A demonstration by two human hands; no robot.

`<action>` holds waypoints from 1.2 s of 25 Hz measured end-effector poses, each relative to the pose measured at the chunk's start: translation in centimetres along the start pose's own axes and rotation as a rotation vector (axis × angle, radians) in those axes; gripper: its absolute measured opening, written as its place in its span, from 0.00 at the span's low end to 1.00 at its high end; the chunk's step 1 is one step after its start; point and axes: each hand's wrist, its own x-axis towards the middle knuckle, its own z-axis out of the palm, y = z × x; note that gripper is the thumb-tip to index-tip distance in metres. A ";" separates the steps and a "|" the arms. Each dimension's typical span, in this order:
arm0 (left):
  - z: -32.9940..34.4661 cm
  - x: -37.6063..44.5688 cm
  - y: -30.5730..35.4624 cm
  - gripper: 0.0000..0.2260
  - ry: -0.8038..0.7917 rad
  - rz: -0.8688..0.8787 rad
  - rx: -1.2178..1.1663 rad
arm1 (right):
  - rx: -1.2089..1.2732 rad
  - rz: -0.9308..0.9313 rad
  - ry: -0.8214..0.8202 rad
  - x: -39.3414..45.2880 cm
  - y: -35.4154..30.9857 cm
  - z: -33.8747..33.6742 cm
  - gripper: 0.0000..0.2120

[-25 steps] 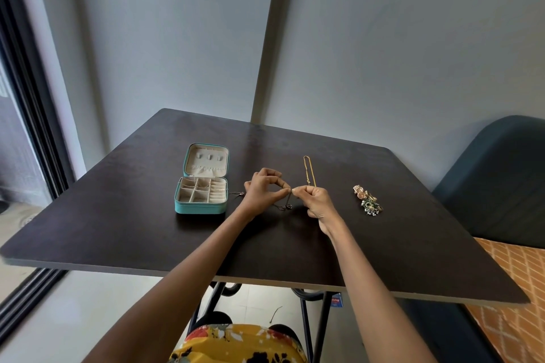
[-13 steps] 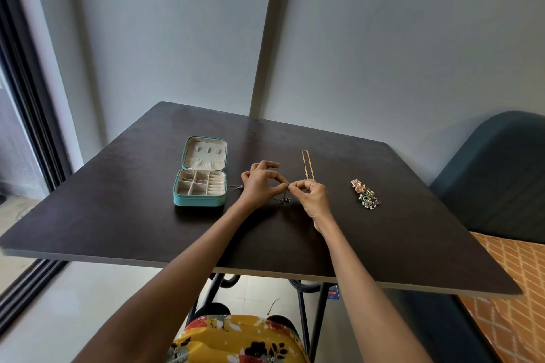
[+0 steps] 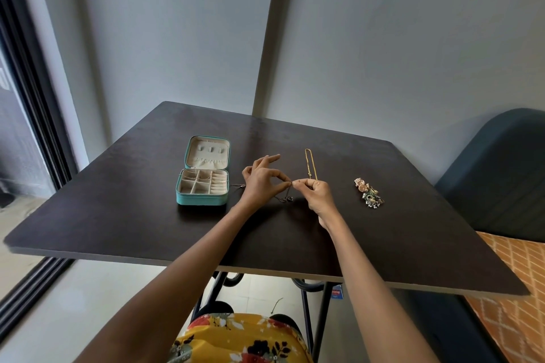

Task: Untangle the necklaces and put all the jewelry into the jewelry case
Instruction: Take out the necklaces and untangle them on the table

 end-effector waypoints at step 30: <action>0.3 0.3 -0.5 0.05 -0.056 -0.054 -0.094 | -0.020 0.006 -0.029 -0.6 -0.8 0.3 0.08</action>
